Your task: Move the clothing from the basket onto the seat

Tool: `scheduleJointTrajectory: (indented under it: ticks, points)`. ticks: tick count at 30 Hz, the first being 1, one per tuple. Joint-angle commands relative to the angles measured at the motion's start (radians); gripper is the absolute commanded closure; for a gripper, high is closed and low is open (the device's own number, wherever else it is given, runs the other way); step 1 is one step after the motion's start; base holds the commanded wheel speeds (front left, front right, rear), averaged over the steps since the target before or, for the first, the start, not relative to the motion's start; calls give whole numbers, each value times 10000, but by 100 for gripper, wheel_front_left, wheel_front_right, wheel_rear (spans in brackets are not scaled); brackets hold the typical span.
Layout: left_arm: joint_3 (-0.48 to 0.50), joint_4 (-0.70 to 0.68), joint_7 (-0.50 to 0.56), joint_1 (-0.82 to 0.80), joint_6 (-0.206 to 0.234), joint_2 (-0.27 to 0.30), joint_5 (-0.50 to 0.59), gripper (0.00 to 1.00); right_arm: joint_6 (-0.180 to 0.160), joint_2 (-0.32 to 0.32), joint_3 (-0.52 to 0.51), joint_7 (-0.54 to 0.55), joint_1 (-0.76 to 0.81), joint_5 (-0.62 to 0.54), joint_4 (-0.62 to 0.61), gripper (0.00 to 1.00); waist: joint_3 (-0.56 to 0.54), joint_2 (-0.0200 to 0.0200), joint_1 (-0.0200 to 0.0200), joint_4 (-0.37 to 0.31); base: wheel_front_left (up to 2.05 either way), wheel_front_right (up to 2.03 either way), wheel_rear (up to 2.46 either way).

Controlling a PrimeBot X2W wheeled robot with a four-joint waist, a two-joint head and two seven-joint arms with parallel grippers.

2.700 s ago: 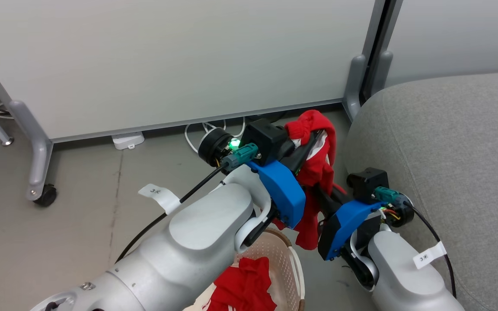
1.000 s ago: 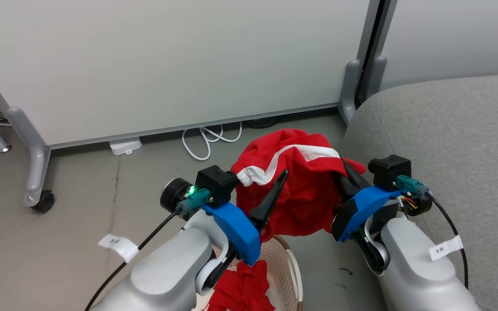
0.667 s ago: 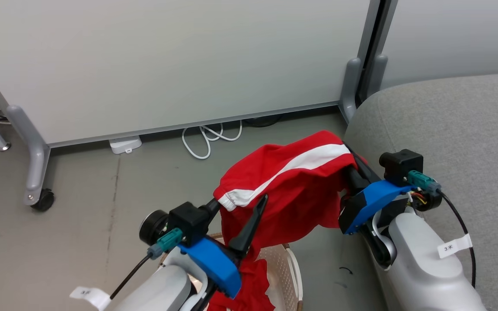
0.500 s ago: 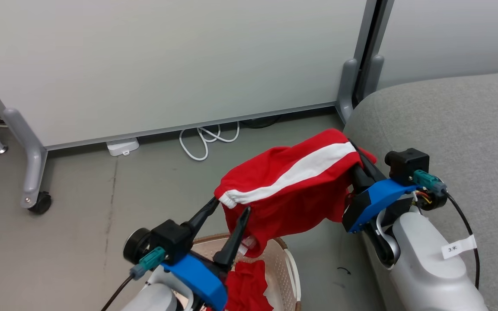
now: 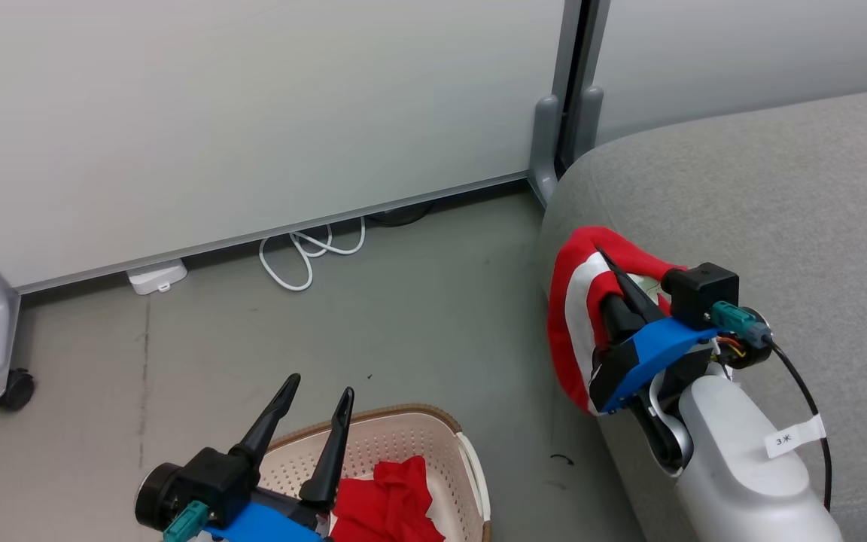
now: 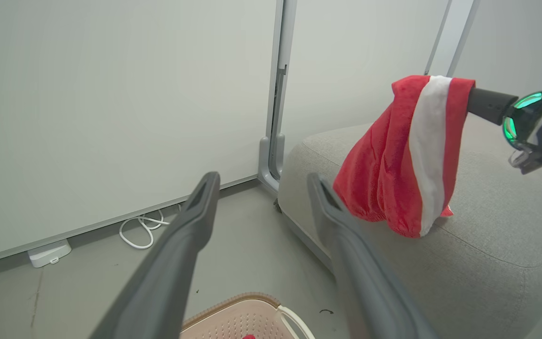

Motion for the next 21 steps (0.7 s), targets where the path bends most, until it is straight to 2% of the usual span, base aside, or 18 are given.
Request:
scheduleJointTrajectory:
  ticks: [1,10,21]
  points:
    - [239,-83,-27,178,-77,-51,213,0,5,-24,-14,40,165,-32,-110,100,62,0,0,-155,0,0,0]
    - [722,-34,-27,360,-434,-388,836,0,5,-26,46,148,193,126,-461,100,218,0,0,-926,0,0,0]
    - [1012,105,-27,131,-695,-616,1317,0,5,-26,310,137,135,474,-808,100,573,0,0,-2605,0,0,0]
